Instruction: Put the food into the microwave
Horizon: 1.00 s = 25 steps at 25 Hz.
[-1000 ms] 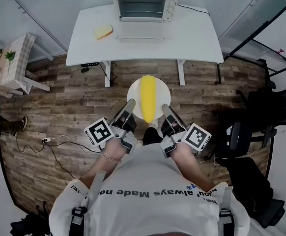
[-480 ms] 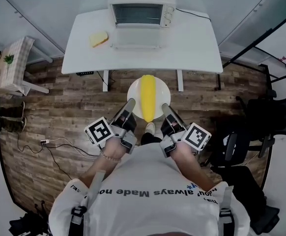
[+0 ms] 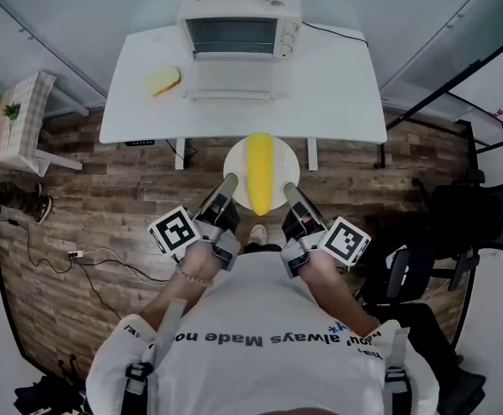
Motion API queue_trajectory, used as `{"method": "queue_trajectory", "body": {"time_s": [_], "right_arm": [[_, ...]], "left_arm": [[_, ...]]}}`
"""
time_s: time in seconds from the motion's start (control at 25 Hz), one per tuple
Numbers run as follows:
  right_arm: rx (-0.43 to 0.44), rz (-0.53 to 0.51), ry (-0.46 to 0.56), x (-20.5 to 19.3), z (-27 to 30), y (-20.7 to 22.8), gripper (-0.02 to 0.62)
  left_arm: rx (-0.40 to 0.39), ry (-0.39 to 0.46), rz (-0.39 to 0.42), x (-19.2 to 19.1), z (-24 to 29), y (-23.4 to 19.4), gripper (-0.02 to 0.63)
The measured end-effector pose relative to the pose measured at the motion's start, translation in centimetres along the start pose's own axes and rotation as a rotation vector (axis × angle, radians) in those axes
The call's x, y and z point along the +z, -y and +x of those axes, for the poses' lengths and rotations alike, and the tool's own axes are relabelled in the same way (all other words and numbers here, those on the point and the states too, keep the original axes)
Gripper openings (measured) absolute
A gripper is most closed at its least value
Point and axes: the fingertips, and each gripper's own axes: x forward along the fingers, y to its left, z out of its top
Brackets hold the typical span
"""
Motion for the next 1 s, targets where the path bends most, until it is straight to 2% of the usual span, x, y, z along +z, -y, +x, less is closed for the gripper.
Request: {"method": "queue_trajectory", "body": {"time_s": [0.2,0.44,0.76,1.0], "right_arm": [[0.006,-0.004,-0.004,1.5,0.5,0.5,0.032],[0.006,-0.001,-0.010,2.2,1.5,1.1,0.032],[-0.017,0.003,-0.007,4.7,5.8,2.4,0.032],[-0.018,0.009,0.005,5.2,6.5,2.5,0.032]], "left_arm": [[0.032,0.000,0.019,0.1,1.2,-0.7,0.018],[0.006,0.015,0.003,0.7,2.6,-0.6,0.018],[0.017,0.012,-0.017,3.9,6.2,-2.2,0.018],[0.002,0.014,0.003,4.9,7.0,-2.0,0.018]]}}
